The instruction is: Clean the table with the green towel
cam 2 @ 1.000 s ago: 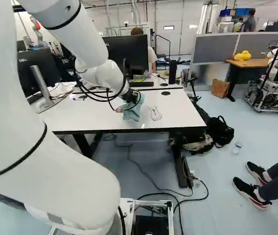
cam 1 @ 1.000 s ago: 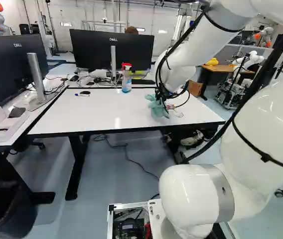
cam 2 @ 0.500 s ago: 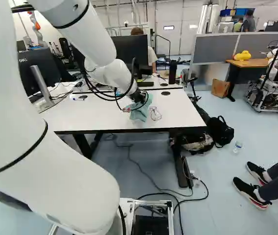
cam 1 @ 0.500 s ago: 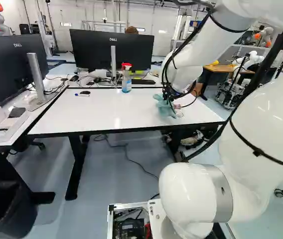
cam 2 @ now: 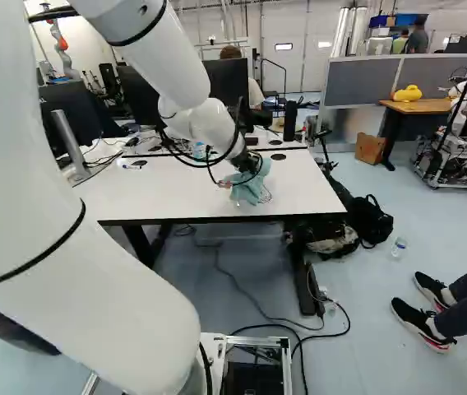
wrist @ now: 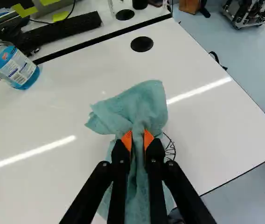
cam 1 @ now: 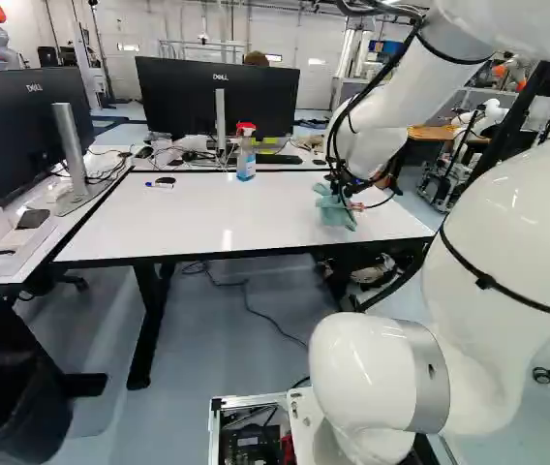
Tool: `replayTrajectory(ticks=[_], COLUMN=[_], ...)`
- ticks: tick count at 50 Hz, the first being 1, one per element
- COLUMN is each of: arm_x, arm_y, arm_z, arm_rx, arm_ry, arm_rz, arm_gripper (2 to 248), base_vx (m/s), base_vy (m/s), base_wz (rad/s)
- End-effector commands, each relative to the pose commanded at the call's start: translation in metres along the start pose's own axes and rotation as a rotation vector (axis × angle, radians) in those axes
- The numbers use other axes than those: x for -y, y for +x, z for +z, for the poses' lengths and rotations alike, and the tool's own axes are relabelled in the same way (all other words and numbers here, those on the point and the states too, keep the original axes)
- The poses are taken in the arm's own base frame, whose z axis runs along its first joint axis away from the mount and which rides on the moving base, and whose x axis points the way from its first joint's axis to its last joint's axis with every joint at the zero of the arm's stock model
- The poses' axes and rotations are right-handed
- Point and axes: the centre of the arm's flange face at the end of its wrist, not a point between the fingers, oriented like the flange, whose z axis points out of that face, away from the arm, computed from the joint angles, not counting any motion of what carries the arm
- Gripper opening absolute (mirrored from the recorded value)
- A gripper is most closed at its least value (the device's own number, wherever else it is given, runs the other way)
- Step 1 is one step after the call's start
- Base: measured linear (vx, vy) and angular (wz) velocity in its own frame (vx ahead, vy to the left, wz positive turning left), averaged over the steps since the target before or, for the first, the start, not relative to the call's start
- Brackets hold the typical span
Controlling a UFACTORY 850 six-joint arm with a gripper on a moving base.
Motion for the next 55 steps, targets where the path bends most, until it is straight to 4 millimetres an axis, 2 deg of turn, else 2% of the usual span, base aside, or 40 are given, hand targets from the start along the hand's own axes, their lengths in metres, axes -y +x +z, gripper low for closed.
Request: replayTrajectory(ticks=[26, 55], arm_x=[-0.038, -0.040], arm_y=[0.015, 0.013], arm_z=[0.010, 0.016], arm_rx=[-0.006, 0.006], arm_ry=[-0.060, -0.063], arm_rz=[0.062, 0.065], arm_gripper=[50, 50], base_vx=[0.000, 0.000], base_vy=[0.000, 0.000], base_wz=[0.000, 0.000])
